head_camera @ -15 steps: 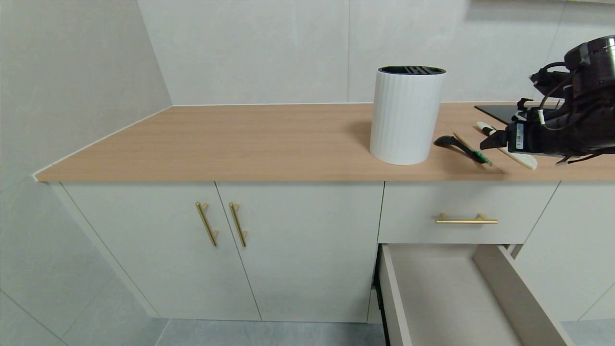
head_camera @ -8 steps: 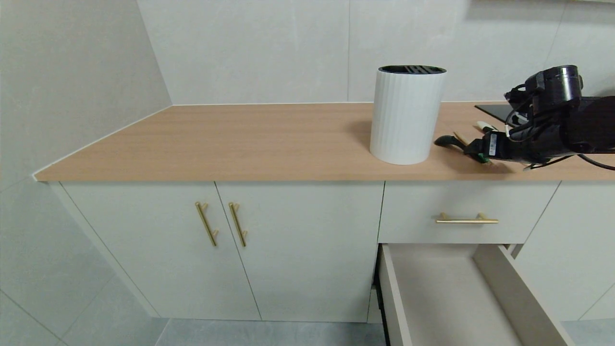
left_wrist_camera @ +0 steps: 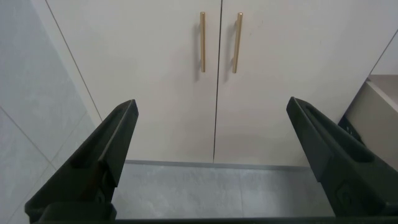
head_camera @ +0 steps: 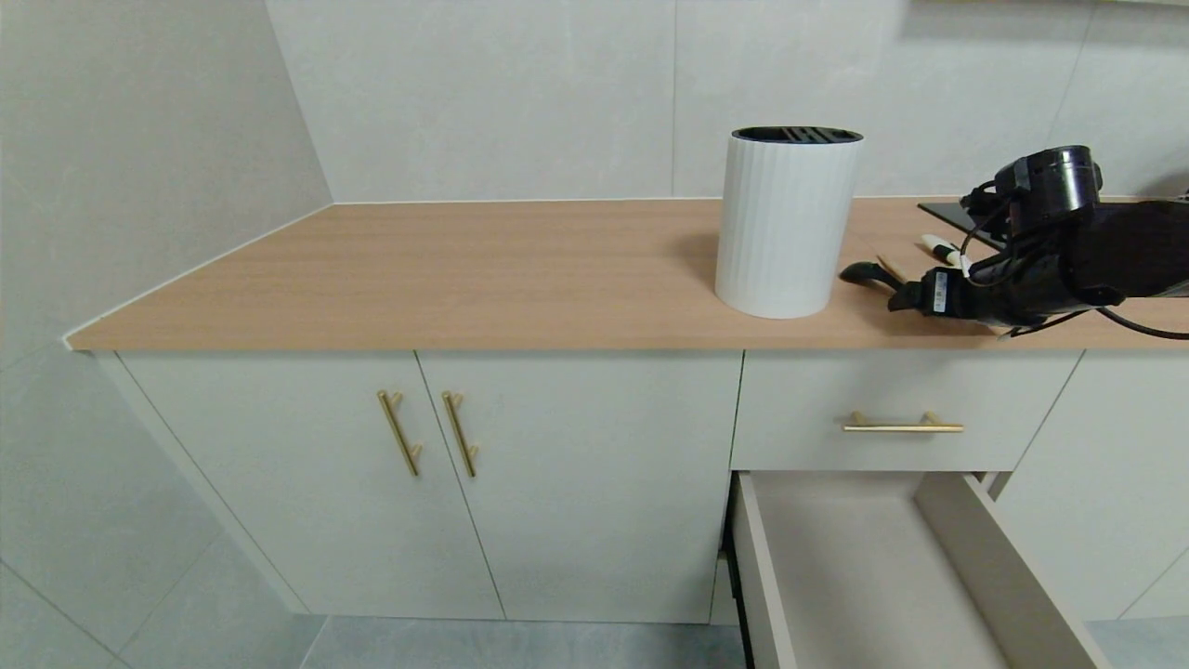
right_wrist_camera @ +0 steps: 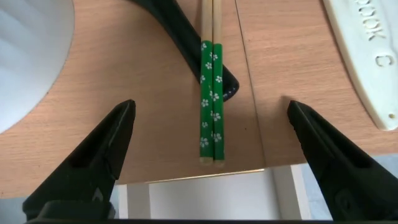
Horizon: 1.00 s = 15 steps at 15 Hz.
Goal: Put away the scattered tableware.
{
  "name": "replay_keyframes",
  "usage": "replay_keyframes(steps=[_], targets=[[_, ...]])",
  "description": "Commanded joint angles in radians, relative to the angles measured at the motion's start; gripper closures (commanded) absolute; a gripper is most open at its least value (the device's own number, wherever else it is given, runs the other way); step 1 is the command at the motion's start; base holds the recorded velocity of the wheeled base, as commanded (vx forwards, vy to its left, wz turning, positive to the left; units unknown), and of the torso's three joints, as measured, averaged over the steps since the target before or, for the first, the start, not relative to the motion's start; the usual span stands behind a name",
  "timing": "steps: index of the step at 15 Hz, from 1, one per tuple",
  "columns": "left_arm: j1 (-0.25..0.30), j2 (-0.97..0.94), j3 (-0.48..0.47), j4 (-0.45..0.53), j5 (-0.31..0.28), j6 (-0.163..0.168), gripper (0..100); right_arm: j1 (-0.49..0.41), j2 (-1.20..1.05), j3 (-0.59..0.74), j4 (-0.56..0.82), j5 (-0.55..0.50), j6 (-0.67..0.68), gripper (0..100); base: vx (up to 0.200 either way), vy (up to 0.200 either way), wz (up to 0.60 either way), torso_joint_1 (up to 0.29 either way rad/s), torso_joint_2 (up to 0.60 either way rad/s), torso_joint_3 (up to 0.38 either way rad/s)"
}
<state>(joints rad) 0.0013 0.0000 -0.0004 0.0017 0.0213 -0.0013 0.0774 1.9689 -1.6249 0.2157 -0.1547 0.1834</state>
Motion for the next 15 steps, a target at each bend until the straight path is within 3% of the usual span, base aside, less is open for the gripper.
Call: replay_keyframes(steps=[1,15], targets=[[0.000,0.000,0.000,0.000,0.000,0.000,0,0.001,0.007,-0.004,0.001,0.000,0.002,100,0.000,0.000,0.00,0.000,0.00,0.000],[0.000,0.000,0.000,0.000,0.000,0.000,0,-0.004,-0.038,-0.001,0.001,-0.023,0.022,100,0.000,0.000,0.00,0.000,0.00,0.000]])
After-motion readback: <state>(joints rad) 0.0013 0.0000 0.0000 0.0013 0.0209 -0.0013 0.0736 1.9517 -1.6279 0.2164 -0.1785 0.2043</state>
